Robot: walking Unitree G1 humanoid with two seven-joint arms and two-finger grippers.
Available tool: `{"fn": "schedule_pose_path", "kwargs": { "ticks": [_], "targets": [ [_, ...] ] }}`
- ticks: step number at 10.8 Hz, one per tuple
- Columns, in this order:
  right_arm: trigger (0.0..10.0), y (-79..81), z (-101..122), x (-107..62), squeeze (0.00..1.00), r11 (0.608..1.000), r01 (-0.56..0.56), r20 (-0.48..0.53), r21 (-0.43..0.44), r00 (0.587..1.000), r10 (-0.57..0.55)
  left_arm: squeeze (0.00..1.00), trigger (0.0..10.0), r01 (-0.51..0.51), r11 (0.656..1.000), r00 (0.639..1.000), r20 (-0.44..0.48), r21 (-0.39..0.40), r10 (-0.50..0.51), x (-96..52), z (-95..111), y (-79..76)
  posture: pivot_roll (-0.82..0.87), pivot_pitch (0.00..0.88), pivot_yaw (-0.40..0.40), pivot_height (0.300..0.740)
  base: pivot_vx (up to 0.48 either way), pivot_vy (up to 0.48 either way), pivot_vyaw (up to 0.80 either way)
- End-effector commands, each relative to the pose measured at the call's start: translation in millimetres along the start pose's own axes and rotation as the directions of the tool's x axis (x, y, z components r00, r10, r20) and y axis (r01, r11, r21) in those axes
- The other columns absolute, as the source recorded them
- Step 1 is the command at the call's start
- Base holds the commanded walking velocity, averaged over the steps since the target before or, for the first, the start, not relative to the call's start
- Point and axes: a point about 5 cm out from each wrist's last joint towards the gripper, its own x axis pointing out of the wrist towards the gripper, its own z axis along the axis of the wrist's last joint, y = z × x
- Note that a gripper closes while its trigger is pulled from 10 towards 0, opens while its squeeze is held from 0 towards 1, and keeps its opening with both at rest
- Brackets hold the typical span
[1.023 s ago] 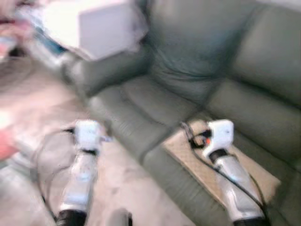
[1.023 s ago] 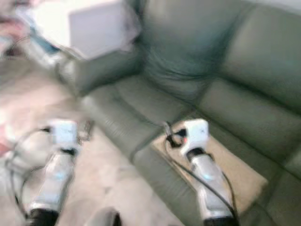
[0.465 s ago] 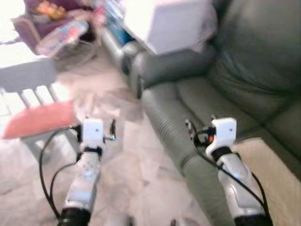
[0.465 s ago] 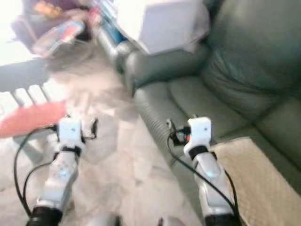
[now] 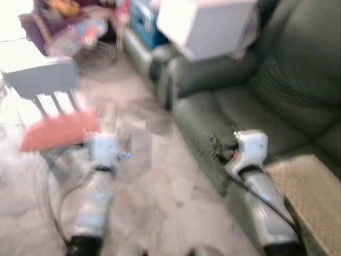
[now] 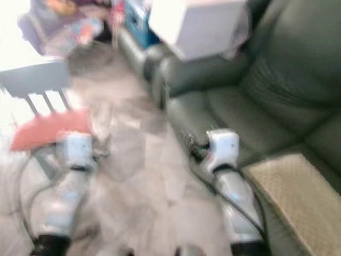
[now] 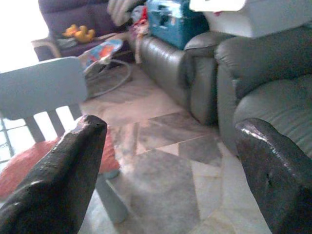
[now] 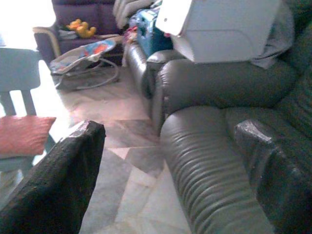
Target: Move the pillow to the sofa
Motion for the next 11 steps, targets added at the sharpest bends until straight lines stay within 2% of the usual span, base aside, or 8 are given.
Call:
{"fn": "schedule_pose_path", "kwargs": {
  "ticks": [1,2,8,11],
  "targets": [
    [10.0,4.8,6,3.7,0.00,1.000,-0.013,0.027,0.005,1.000,0.013,0.00,10.0,-0.026,0.999,1.000,0.008,0.021,0.026,1.9,3,10.5,-0.03,0.024,-0.025,0.740,0.000,0.480,0.00],
    [10.0,6.5,6,3.9,0.00,1.000,-0.018,0.028,0.004,0.999,0.017,0.00,10.0,-0.024,1.000,1.000,0.007,0.019,0.024,2.3,3,9.9,-0.03,0.024,-0.024,0.740,0.000,0.480,0.00],
    [10.0,7.8,6,4.6,0.00,0.999,-0.032,0.028,-0.019,0.999,0.032,0.00,10.0,-0.032,0.999,0.999,0.009,0.021,0.031,4.3,5,6.7,-0.03,0.023,-0.028,0.740,0.000,0.480,0.62],
    [10.0,6.4,4,4.2,0.00,0.999,-0.028,0.026,-0.019,0.999,0.029,0.00,10.0,0.071,0.997,0.997,0.033,-0.026,-0.070,-3.1,8,-2.2,-0.02,0.025,-0.036,0.740,0.000,0.000,0.00]
  ]
}}
